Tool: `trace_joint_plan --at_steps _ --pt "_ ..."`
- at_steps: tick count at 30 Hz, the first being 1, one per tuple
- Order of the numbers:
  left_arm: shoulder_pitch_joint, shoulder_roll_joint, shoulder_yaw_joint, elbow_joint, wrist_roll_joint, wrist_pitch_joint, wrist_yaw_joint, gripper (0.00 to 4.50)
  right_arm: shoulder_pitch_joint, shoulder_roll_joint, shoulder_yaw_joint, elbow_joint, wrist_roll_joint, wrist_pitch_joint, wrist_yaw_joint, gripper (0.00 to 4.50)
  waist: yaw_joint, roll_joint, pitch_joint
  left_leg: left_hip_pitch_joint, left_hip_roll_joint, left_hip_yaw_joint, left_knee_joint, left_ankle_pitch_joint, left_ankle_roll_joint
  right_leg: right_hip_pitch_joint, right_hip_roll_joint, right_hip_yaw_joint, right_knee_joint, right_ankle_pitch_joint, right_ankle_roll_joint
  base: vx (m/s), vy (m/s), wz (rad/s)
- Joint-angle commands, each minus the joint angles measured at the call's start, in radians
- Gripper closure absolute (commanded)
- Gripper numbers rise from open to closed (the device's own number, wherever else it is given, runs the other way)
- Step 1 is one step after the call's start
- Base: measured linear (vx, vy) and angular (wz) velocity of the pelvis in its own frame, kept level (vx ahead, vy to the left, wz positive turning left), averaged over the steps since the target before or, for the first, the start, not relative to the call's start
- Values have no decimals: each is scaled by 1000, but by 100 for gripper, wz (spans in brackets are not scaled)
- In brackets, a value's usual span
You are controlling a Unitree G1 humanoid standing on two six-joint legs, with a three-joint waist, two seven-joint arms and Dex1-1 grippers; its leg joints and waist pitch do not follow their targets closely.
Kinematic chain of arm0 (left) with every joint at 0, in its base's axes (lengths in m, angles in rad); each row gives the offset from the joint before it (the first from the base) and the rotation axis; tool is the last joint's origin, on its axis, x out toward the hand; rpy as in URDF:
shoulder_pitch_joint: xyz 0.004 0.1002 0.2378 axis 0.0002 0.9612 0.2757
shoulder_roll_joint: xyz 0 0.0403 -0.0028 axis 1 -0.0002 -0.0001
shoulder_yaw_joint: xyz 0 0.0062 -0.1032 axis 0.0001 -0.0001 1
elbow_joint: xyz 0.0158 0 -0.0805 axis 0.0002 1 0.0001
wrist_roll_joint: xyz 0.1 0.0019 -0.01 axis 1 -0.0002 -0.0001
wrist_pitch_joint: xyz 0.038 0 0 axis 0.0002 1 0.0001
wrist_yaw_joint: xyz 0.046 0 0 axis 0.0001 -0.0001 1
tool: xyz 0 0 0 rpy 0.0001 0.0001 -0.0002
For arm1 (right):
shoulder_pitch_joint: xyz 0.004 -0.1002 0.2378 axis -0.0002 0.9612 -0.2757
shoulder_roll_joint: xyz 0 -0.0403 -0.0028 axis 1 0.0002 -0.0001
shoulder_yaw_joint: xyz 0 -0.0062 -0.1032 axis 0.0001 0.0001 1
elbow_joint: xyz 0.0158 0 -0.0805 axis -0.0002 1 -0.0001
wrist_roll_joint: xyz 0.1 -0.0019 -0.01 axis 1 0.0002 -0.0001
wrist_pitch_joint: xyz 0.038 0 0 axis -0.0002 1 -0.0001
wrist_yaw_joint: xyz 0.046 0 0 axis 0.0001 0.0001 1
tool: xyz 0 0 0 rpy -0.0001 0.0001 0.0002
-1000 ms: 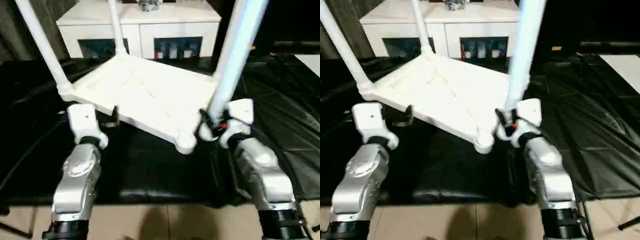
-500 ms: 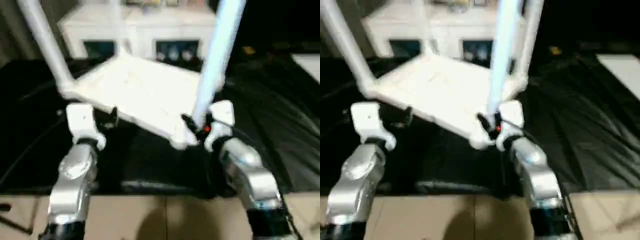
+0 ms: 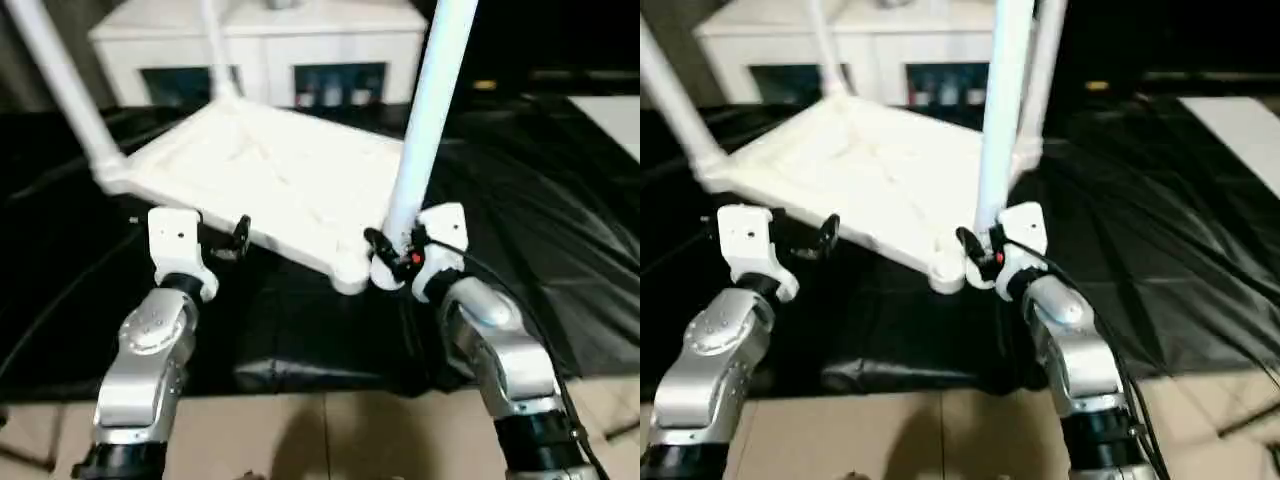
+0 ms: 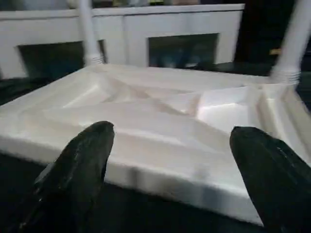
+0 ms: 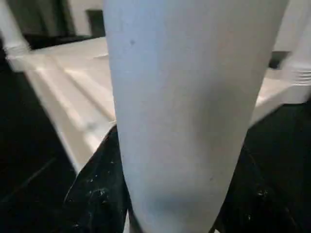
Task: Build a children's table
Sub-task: Move to table
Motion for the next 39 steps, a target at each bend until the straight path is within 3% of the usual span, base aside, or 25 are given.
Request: trace_joint_plan --at_steps 1,2,3,6,7,9,12,15,18,20,21,22,23,24,25,26,28,29,30,31,33,34,36,37,39 --pt "-1 2 -11 6 -6 -2 -12 19 -16 -8 -11 -4 6 -22 5 263 -26 -20 -34 -29 16 -70 -110 -394 2 93 -100 16 -100 -509 -52 40 30 -37" --pt "-2 2 -11 8 -5 -3 -12 19 -17 -8 -12 -2 6 -23 6 263 -19 -13 -45 -11 7 -77 -99 -334 22 92 -132 29 -124 -661 -37 41 43 -43" --pt "-1 3 -11 9 -5 -3 -13 19 -17 -9 -12 -1 6 -24 6 263 -25 -16 -53 -27 -8 -87 -94 -235 55 124 -137 32 -133 -694 -41 0 0 0" --pt "1 2 -8 8 -6 -3 -17 19 -14 -12 -6 -2 2 -28 9 263 -40 -9 -68 -21 -11 -97 -97 -124 105 136 -120 16 -124 -531 -131 60 19 -9" --pt "2 2 -7 8 -6 -2 -17 19 -13 -12 -5 -1 1 -29 9 263 -47 -5 -74 10 -3 -93 -101 -107 136 123 -105 3 -106 -358 -236 85 5 8" --pt "4 1 -5 7 -6 -3 -16 19 -12 -10 -3 0 1 -31 9 263 -47 -5 -72 24 1 -88 -103 -111 162 121 -105 -1 -94 -241 -319 92 4 9" --pt "8 0 0 6 -5 -4 -8 19 -16 -6 1 4 1 -40 9 263 -25 -8 -82 -1 -25 -83 -83 -26 181 169 -110 21 -88 -134 -375 106 8 7" --pt "10 2 1 6 -4 -5 -7 19 -20 -5 2 8 1 -45 12 263 -20 -4 -90 24 -17 -99 -87 103 234 152 -88 -1 -48 28 -357 103 22 11" --pt "11 3 4 5 -2 -5 -6 19 -23 -4 4 12 -1 -48 18 263 -33 -4 -86 66 -7 -117 -83 173 331 108 -88 -20 -23 69 -322 130 24 10" --pt "13 3 7 1 -2 -3 -5 19 -25 -4 7 15 -2 -51 20 263 -15 -28 -84 -2 -63 -100 -49 137 342 183 -107 27 -40 76 -334 80 29 9" --pt "18 3 6 -4 -1 -2 -5 19 -26 -4 10 18 -1 -54 19 263 9 -26 -87 -33 -63 -104 -24 100 293 219 -135 61 -55 69 -362 67 37 17" --pt "19 3 6 -6 0 -1 -5 19 -26 -4 10 19 -1 -54 19 263 13 -13 -83 -52 -42 -116 -20 122 230 229 -134 62 -51 110 -376 67 44 19" --pt "22 5 5 -9 0 0 -6 19 -26 -3 12 21 0 -57 19 263 11 -2 -86 -39 -32 -121 -34 160 202 216 -109 40 -34 137 -356 67 44 19" --pt "22 6 6 -9 0 1 -6 19 -27 -2 14 22 0 -58 19 263 2 9 -93 8 -18 -133 -53 236 196 179 -74 5 -6 168 -310 126 -8 13" --pt "22 6 6 -9 0 1 -6 19 -26 -2 14 22 0 -58 19 263 -52 32 -103 203 76 -249 -60 453 315 -36 -48 -71 79 -19 -150 136 -63 -1" --pt "22 8 7 -10 0 2 -8 19 -25 1 16 21 -1 -59 19 263 -70 8 -95 204 124 -284 -45 725 449 -126 -121 -61 128 -123 59 136 -63 -1" --pt "22 10 9 -11 -2 3 -11 19 -23 5 18 19 -3 -59 17 263 -70 -11 -93 146 25 -221 -58 581 422 -103 -109 -61 89 22 17 0 0 0" --pt "22 9 9 -11 -2 4 -11 19 -22 5 18 17 -2 -58 18 263 -70 -60 -95 105 -112 -144 -7 314 341 -9 -118 -21 -5 119 -93 0 0 0" --pt "22 8 8 -11 -2 4 -11 19 -20 5 18 16 -1 -59 18 263 -55 -86 -103 26 -150 -132 5 154 313 105 -141 41 -15 56 -145 47 25 27" --pt "19 7 5 -9 0 4 -11 19 -17 5 18 14 0 -60 19 263 -3 -68 -72 -26 -104 -157 141 -102 138 153 -271 152 -117 -228 -475 49 20 24" --pt "16 7 3 -7 0 4 -12 19 -17 4 18 15 1 -62 18 263 -5 -46 -65 -71 -65 -183 152 -62 26 169 -256 120 -107 -241 -506 24 10 12" --pt "15 7 3 -7 0 5 -13 19 -17 5 18 16 1 -63 17 263 -8 -41 -60 -67 -53 -188 139 -40 15 158 -252 97 -115 -245 -488 0 0 0" --pt "13 8 4 -6 0 4 -15 19 -17 6 17 18 1 -66 15 263 -33 2 -49 -42 -27 -177 6 -6 24 113 -153 -12 -110 -396 -333 10 39 0" --pt "11 9 3 -2 1 3 -18 19 -16 4 18 19 1 -70 13 263 -93 50 -46 29 71 -249 -126 -387 23 43 -52 -68 24 -304 -149 27 95 3" --pt "9 8 2 -1 2 3 -19 19 -16 3 19 20 2 -72 12 263 -95 57 -52 82 90 -269 -145 -514 89 17 -76 -74 70 -125 -86 14 47 2"
